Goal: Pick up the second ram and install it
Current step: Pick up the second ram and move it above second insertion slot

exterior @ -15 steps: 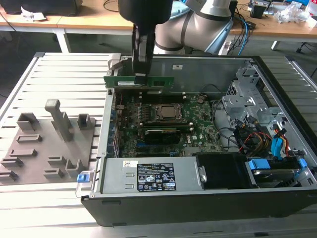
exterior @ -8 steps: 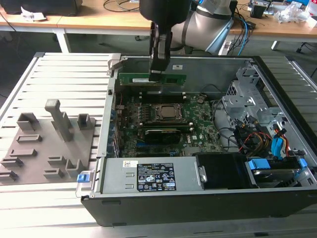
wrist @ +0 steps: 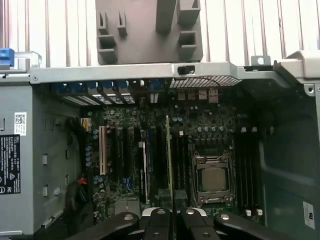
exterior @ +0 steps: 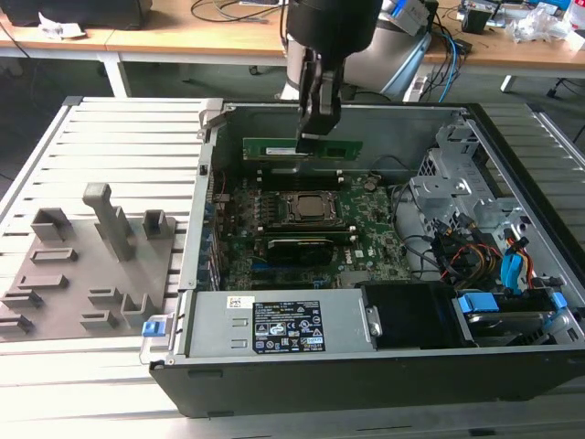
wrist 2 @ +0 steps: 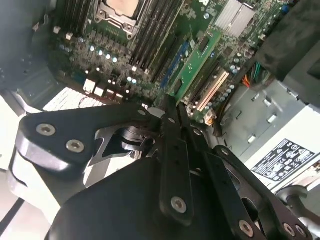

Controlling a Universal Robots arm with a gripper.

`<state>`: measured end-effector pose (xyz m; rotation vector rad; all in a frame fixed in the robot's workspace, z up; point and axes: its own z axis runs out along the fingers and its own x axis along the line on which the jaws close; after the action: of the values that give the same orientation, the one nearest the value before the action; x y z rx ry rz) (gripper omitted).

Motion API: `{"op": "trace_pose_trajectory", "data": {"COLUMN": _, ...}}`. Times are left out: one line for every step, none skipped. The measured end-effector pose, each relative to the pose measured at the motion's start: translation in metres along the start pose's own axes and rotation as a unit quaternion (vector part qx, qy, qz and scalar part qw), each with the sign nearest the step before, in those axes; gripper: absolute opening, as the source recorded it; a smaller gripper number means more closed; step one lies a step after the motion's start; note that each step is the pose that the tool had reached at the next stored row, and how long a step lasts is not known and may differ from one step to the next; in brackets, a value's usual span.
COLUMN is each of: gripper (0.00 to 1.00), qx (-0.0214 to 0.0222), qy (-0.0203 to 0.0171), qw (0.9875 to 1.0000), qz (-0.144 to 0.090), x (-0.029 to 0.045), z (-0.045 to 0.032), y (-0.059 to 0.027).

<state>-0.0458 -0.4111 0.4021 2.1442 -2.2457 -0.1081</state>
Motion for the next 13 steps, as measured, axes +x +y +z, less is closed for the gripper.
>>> {"op": "trace_pose_trajectory", "data": {"gripper": 0.13, "qx": -0.0003, "qy": 0.0, "qw": 1.0, "qz": 0.0, "x": -0.0008, "z": 0.0009, "y": -0.0036}}
{"op": "trace_pose_trajectory", "data": {"gripper": 0.13, "qx": -0.0006, "qy": 0.0, "qw": 1.0, "qz": 0.0, "x": -0.0014, "z": 0.0015, "y": -0.0062}}
{"op": "trace_pose_trajectory", "data": {"gripper": 0.13, "qx": -0.0008, "qy": 0.0, "qw": 1.0, "qz": 0.0, "x": -0.002, "z": 0.002, "y": -0.0086}}
{"op": "trace_pose_trajectory", "data": {"gripper": 0.13, "qx": -0.0009, "qy": 0.0, "qw": 1.0, "qz": 0.0, "x": -0.0023, "z": 0.0023, "y": -0.0101}}
{"op": "trace_pose_trajectory", "data": {"gripper": 0.13, "qx": -0.0011, "qy": 0.0, "qw": 1.0, "qz": 0.0, "x": -0.0028, "z": 0.0027, "y": -0.0122}}
{"op": "trace_pose_trajectory", "data": {"gripper": 0.13, "qx": -0.0014, "qy": 0.0, "qw": 1.0, "qz": 0.0, "x": -0.0034, "z": 0.0035, "y": -0.015}}
{"op": "trace_pose_trajectory", "data": {"gripper": 0.13, "qx": -0.0016, "qy": 0.0, "qw": 1.0, "qz": 0.0, "x": -0.0039, "z": 0.0043, "y": -0.0175}}
{"op": "trace_pose_trajectory", "data": {"gripper": 0.13, "qx": -0.0019, "qy": 0.0001, "qw": 1.0, "qz": 0.0, "x": -0.0043, "z": 0.0049, "y": -0.0197}}
{"op": "trace_pose_trajectory", "data": {"gripper": 0.13, "qx": -0.0021, "qy": 0.0, "qw": 1.0, "qz": 0.0, "x": -0.0045, "z": 0.0053, "y": -0.0214}}
{"op": "trace_pose_trajectory", "data": {"gripper": 0.13, "qx": -0.0023, "qy": 0.0, "qw": 1.0, "qz": 0.0, "x": -0.005, "z": 0.0064, "y": -0.0238}}
{"op": "trace_pose_trajectory", "data": {"gripper": 0.13, "qx": -0.0024, "qy": 0.0001, "qw": 1.0, "qz": 0.0, "x": -0.005, "z": 0.0089, "y": -0.0243}}
{"op": "trace_pose_trajectory", "data": {"gripper": 0.13, "qx": -0.0026, "qy": 0.0001, "qw": 1.0, "qz": 0.0, "x": -0.005, "z": 0.0125, "y": -0.0257}}
{"op": "trace_pose_trajectory", "data": {"gripper": 0.13, "qx": -0.0028, "qy": 0.0001, "qw": 1.0, "qz": 0.0, "x": -0.005, "z": 0.0144, "y": -0.0267}}
